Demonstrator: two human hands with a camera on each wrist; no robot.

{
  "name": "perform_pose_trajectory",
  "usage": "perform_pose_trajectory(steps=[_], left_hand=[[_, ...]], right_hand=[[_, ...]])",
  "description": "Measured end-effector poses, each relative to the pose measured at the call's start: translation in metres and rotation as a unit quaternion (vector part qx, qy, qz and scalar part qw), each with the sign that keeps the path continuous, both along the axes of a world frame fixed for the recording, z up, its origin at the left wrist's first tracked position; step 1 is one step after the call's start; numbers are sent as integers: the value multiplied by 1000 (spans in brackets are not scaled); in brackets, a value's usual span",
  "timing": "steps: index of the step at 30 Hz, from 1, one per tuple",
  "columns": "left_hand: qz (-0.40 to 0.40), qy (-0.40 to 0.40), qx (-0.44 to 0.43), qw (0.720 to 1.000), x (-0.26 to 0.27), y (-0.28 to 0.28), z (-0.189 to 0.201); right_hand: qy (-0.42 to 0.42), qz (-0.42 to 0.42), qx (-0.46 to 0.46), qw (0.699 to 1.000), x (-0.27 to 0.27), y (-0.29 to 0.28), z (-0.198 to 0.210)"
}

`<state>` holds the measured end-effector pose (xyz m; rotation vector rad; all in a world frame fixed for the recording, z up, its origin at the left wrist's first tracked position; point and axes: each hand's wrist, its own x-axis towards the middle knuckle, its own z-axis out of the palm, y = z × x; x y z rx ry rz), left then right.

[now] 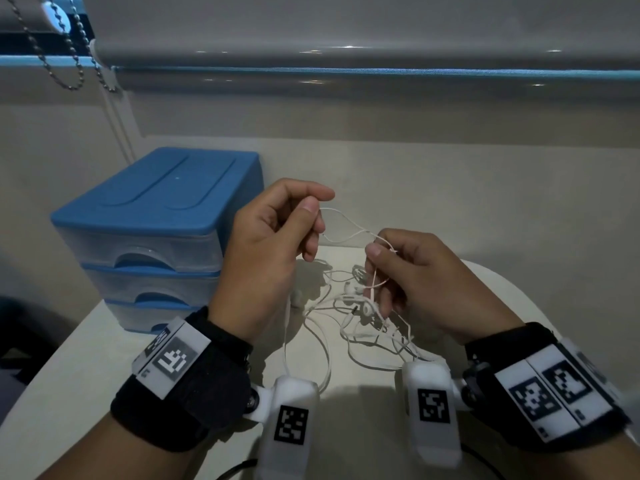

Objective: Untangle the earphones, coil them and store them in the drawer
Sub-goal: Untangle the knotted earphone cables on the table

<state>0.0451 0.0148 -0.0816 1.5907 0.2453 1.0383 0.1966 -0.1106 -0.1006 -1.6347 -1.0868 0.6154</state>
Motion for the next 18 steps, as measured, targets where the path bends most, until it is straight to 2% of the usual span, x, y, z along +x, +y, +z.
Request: perform_pose_trajectory(steps=[3,8,11,18], left_hand=[[-2,0,-2,1000,0,0,0],[2,22,2,1000,0,0,0],[7,40,0,999,0,0,-1],[-10,138,5,990,0,1,-4]], right_hand=[[12,-5,21,1000,-1,0,1],[-18,19,65,998,-3,-1,4],[9,28,85,996,-3,-2,5],[45,0,117,992,-4,0,7]])
